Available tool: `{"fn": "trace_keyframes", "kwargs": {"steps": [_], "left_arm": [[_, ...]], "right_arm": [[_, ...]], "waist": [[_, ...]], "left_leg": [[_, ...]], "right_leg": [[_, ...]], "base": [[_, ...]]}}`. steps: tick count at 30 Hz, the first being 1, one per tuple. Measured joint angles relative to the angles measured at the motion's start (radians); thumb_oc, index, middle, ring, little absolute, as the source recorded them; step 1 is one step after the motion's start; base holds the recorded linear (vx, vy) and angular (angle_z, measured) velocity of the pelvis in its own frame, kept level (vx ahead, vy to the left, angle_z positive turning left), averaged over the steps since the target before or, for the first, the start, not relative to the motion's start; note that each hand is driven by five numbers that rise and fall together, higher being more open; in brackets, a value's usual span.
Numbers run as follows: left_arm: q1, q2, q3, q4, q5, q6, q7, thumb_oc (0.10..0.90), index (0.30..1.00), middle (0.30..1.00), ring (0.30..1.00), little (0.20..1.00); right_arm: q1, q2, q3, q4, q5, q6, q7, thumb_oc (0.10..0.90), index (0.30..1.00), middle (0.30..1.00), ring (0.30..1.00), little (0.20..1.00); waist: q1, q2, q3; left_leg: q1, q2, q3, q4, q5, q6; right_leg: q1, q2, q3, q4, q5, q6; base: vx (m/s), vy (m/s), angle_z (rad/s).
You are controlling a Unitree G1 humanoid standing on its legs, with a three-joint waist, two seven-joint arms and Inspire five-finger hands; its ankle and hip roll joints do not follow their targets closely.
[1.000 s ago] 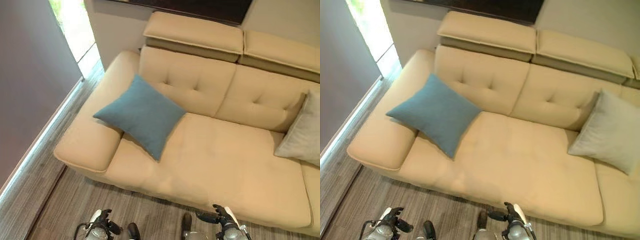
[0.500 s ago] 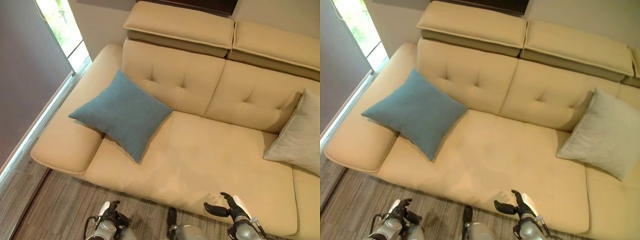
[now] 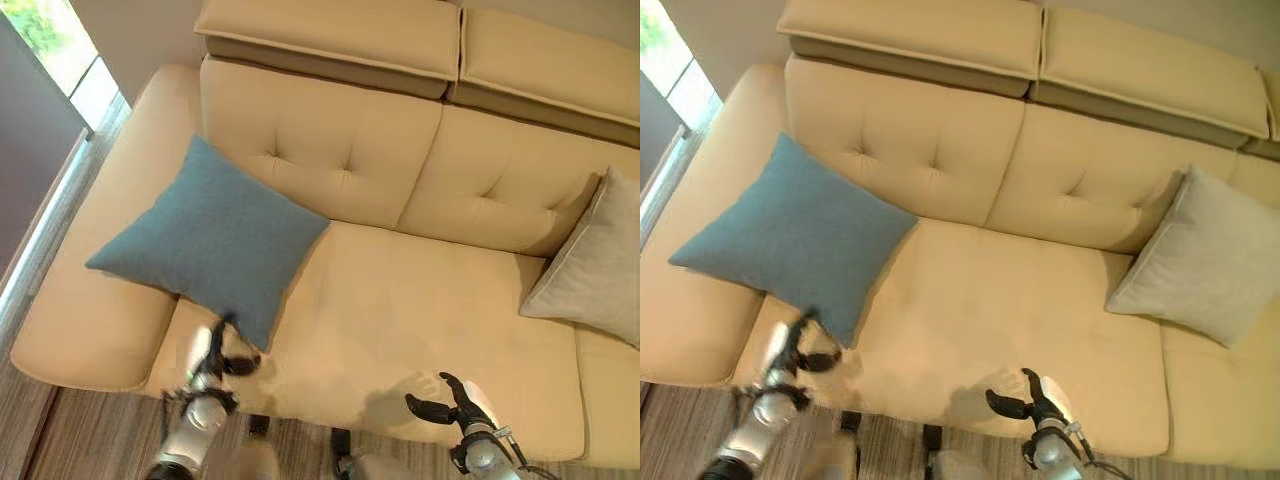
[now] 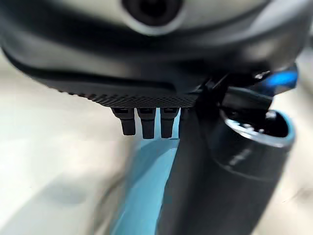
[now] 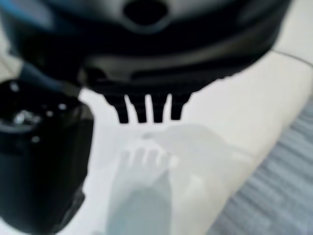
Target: Pick up all the scattered cushions and arrange them neatly on the sofa.
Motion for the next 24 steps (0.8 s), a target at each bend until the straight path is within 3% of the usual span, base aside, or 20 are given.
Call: {"fn": "trace_keyframes", "kwargs": {"steps": [1,5,10,13,18,24], "left_arm": [[-0.021,0.025,0.025,-0.003,0.012,-0.001,0.013,0.8,0.9,0.9,0.9,0.9],[-0.089,0.145,0.164,-0.046,0.051,0.013,0.093,0.8,0.9,0.9,0.9,0.9],[-0.106,0.196,0.262,-0.1,0.095,0.035,0.166,0.8,0.9,0.9,0.9,0.9],[-0.107,0.198,0.256,-0.09,0.104,0.044,0.175,0.8,0.9,0.9,0.9,0.9],[-0.201,0.21,0.156,0.116,0.095,0.057,0.172,0.8,0.9,0.9,0.9,0.9],[-0.354,0.249,0.05,0.381,0.126,0.124,0.186,0.8,0.9,0.9,0.9,0.9]], "right_arm": [[-0.001,0.01,0.006,0.006,0.001,0.001,0.001,0.8,0.9,0.9,0.9,0.9],[0.016,0.021,0.055,0.011,-0.007,-0.004,0.027,0.8,0.9,0.9,0.9,0.9],[0.036,0.034,0.047,0.008,-0.001,-0.003,0.042,0.8,0.9,0.9,0.9,0.9],[0.04,0.031,0.047,0.008,0.002,-0.002,0.047,0.8,0.9,0.9,0.9,0.9],[0.04,0.0,0.056,0.002,0.002,-0.002,0.057,0.8,0.9,0.9,0.9,0.9],[0.045,-0.032,0.063,-0.022,0.003,-0.007,0.038,0.8,0.9,0.9,0.9,0.9]], "waist": [[0.002,-0.016,0.001],[-0.002,-0.015,-0.002],[-0.002,-0.014,-0.015],[-0.01,-0.01,-0.029],[-0.055,-0.013,-0.061],[-0.101,-0.026,-0.059]], "left_leg": [[0.008,-0.031,0.019,0.001,0.008,0.014],[0.007,-0.092,0.048,0.001,-0.008,0.045],[-0.009,-0.104,0.065,0.0,-0.011,0.053],[-0.024,-0.097,0.071,0.0,-0.006,0.051],[-0.056,-0.08,0.075,0.0,0.004,0.041],[-0.16,-0.046,0.076,0.0,0.035,0.024]], "right_leg": [[0.004,-0.035,0.0,-0.001,-0.014,0.018],[-0.004,-0.103,-0.002,-0.024,0.011,0.07],[-0.022,-0.116,-0.002,-0.038,0.017,0.082],[-0.041,-0.11,-0.002,-0.038,0.016,0.082],[-0.077,-0.094,-0.004,-0.038,0.015,0.08],[-0.187,-0.059,0.0,-0.038,0.042,0.051]], "base": [[0.09,0.087,-0.49],[0.07,0.052,-0.19],[0.06,0.017,-0.1],[0.04,0.001,-0.09],[0.02,-0.002,-0.07],[-0.04,-0.012,-0.06]]}}
